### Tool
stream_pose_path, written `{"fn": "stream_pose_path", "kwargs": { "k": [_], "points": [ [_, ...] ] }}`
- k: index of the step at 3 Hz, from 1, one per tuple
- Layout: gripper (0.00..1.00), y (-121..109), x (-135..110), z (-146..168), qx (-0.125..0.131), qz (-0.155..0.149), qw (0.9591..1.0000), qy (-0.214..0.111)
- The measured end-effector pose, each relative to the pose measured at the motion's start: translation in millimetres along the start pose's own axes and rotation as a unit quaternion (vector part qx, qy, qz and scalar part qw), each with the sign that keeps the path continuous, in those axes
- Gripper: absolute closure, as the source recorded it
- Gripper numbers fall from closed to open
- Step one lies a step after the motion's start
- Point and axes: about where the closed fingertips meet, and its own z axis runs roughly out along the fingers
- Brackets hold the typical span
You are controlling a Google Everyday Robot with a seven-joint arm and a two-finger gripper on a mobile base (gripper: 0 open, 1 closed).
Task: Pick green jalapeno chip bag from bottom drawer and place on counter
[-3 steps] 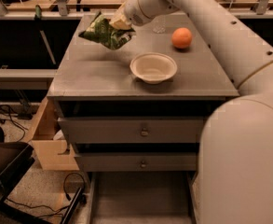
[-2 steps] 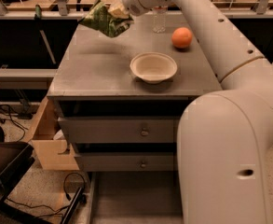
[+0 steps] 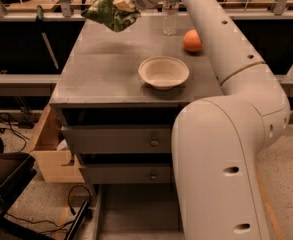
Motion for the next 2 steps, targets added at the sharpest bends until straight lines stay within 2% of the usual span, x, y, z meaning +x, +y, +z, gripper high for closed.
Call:
{"fn": "stream_pose_path", "kwargs": {
  "k": [2],
  "points": [
    [0.37, 5.2, 0.3, 7.7, -0.006, 0.000, 1.0000, 0.000]
  ]
}}
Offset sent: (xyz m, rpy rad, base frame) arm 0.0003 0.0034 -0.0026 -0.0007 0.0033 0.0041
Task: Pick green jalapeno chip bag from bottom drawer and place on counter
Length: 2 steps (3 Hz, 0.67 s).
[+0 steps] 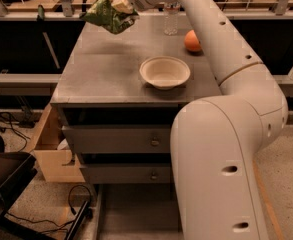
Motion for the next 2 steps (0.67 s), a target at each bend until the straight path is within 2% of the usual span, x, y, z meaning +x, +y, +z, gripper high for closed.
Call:
{"fn": "stream_pose_path", "kwargs": {
  "k": [1, 2],
  "points": [
    [0.14, 2.4, 0.5, 3.6, -0.003, 0.000, 1.0000, 0.000],
    [0.00, 4.8, 0.9, 7.0, -0.005, 0.001, 1.0000, 0.000]
  ]
}}
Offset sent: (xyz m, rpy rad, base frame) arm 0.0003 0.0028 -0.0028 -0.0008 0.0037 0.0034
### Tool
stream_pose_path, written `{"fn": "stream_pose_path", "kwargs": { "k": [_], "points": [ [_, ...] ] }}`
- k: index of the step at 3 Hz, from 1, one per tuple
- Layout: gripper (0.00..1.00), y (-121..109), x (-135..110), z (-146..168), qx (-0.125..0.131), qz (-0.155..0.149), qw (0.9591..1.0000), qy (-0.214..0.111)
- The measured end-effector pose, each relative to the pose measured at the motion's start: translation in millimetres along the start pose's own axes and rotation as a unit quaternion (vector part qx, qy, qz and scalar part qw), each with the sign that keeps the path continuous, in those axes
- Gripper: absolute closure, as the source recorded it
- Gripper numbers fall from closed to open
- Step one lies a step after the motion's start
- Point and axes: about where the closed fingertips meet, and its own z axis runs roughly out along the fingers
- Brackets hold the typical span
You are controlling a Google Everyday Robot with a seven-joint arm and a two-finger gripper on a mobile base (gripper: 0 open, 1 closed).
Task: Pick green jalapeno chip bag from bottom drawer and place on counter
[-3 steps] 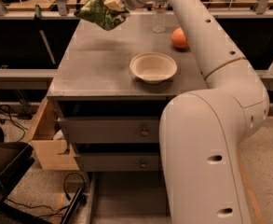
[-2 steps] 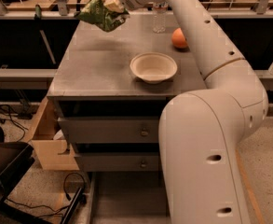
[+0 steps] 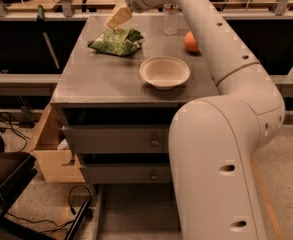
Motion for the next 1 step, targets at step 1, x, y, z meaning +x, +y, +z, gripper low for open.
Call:
{"fn": "stream_pose_path", "kwargs": {
  "k": [1],
  "points": [
    [0.00, 0.1, 0.0, 0.1, 0.000, 0.000, 1.0000, 0.000]
  ]
}}
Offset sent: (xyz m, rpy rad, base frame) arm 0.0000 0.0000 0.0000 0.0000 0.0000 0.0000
